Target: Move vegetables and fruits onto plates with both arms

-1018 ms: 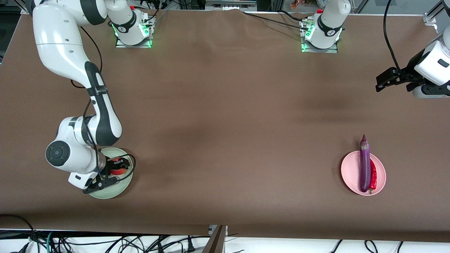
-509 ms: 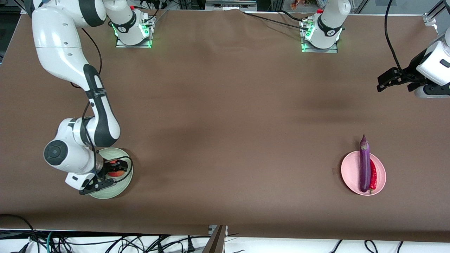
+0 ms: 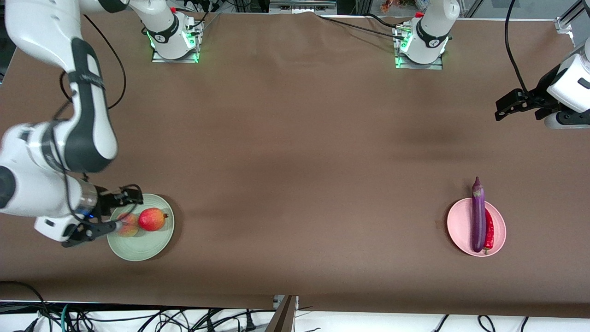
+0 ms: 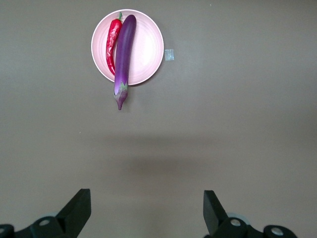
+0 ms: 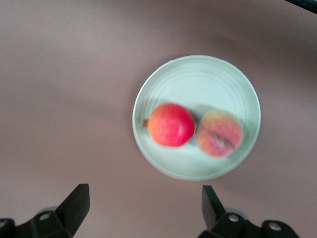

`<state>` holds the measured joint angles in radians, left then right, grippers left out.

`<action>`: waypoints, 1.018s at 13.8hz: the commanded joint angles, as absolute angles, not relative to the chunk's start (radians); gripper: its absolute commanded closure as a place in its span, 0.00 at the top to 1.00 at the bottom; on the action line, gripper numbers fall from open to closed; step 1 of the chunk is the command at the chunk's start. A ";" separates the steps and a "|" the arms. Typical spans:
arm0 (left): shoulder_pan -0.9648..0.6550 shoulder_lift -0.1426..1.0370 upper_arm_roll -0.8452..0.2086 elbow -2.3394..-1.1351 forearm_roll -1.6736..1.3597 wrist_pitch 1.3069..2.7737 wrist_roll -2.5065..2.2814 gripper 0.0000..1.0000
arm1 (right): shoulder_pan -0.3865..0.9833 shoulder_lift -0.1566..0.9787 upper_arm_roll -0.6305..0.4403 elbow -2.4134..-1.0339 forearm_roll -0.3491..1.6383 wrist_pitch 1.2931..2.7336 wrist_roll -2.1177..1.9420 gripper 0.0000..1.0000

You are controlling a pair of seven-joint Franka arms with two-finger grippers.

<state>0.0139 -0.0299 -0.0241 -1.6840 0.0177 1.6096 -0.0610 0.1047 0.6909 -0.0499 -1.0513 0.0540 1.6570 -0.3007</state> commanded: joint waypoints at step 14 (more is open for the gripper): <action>0.014 -0.046 -0.021 -1.697 0.012 1.594 -0.054 1.00 | 0.060 0.029 -0.014 -1.549 -0.002 1.502 -0.051 1.00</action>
